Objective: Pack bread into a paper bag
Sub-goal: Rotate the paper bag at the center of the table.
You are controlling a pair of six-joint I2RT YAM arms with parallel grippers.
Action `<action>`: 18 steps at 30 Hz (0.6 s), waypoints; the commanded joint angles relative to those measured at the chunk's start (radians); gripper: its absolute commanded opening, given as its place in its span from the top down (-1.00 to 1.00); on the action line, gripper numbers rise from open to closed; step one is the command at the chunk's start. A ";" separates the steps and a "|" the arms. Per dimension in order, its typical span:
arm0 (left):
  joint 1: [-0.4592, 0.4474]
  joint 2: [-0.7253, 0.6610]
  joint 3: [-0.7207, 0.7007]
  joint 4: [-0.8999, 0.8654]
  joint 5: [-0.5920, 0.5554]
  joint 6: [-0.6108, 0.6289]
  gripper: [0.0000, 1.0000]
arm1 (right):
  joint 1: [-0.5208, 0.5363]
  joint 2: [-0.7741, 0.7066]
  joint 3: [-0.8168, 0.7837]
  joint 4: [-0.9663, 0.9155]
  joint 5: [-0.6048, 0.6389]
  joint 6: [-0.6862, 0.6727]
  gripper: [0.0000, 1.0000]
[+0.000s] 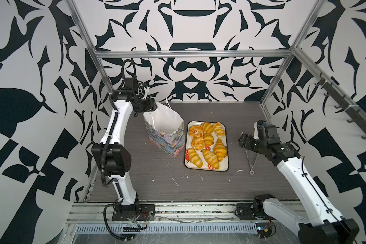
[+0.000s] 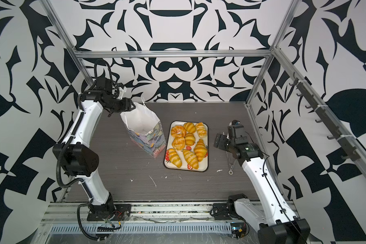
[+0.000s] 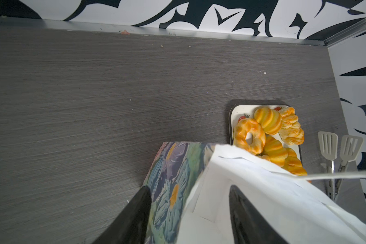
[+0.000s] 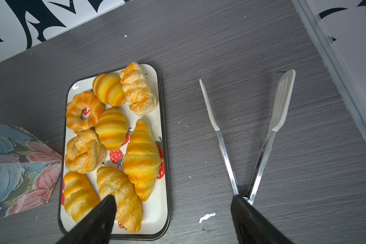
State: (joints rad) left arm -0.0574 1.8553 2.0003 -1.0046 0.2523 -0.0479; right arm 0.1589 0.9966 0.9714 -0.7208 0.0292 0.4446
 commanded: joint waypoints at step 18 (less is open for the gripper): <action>0.058 -0.413 -0.373 0.008 -0.013 -0.162 -0.52 | 0.006 0.013 0.078 -0.059 -0.007 -0.035 -0.77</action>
State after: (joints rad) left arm 0.0002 1.4834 1.6829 -0.9535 0.2245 -0.1654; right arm 0.1589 1.0119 1.0023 -0.7570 0.0208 0.4324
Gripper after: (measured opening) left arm 0.759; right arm 0.886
